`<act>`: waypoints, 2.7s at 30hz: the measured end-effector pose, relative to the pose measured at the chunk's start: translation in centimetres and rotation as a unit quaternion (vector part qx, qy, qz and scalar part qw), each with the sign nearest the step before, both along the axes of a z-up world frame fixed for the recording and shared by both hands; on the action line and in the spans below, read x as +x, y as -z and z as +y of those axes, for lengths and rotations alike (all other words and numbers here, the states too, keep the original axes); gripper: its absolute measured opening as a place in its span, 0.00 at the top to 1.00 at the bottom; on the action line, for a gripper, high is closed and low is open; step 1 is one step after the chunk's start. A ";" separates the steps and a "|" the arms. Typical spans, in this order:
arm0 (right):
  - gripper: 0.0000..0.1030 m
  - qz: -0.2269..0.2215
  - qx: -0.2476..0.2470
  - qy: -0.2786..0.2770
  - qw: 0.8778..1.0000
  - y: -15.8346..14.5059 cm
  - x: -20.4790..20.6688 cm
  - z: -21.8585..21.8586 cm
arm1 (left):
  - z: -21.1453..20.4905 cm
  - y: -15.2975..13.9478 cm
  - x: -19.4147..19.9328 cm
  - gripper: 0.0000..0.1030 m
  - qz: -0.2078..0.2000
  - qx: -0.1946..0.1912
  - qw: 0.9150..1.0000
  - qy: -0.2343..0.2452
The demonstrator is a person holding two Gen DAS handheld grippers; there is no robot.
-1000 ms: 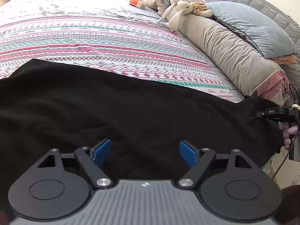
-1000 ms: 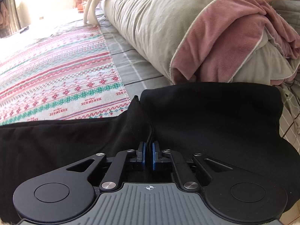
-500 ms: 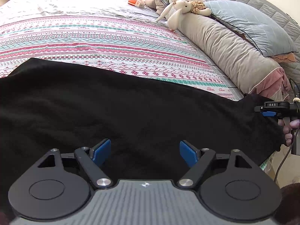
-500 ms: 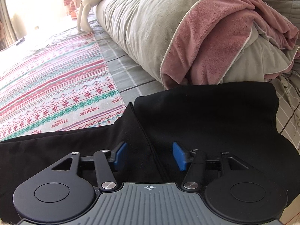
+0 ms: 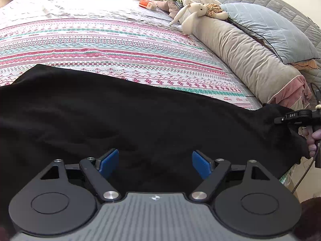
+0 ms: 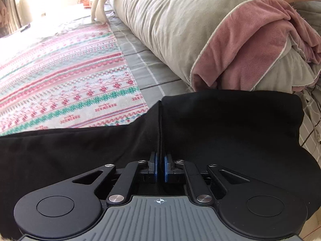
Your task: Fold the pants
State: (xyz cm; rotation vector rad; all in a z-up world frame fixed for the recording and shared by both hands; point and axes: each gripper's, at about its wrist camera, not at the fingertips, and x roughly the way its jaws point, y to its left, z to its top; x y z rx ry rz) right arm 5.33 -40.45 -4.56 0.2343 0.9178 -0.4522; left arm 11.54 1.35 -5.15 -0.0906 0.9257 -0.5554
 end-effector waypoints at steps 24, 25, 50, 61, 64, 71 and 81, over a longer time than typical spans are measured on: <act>0.94 -0.007 0.109 -0.269 0.957 -0.3 9.2 28.0 | 4.9 -0.3 1.6 0.31 0.024 -0.048 0.997 -0.056; 0.94 -0.007 0.117 -0.274 0.955 -0.1 9.6 28.9 | 5.2 -0.3 1.7 0.33 0.026 -0.050 0.997 -0.060; 0.31 -0.037 0.135 -0.282 0.949 2.7 3.4 24.3 | 5.0 2.0 2.8 0.28 0.099 -0.070 0.989 -0.085; 0.78 -0.086 0.118 -0.359 0.922 4.1 2.2 27.3 | 4.8 3.1 4.0 0.23 0.152 -0.177 0.969 -0.087; 0.82 -0.093 0.129 -0.387 0.908 3.8 1.3 27.6 | 4.6 3.5 4.2 0.23 0.168 -0.200 0.960 -0.095; 0.75 -0.084 0.089 -0.450 0.885 3.9 -1.2 29.9 | 3.6 3.2 4.4 0.23 0.155 -0.185 0.966 -0.091; 0.35 -0.107 0.032 -0.449 0.886 3.7 -2.2 31.4 | 3.6 3.3 4.6 0.27 0.152 -0.175 0.969 -0.086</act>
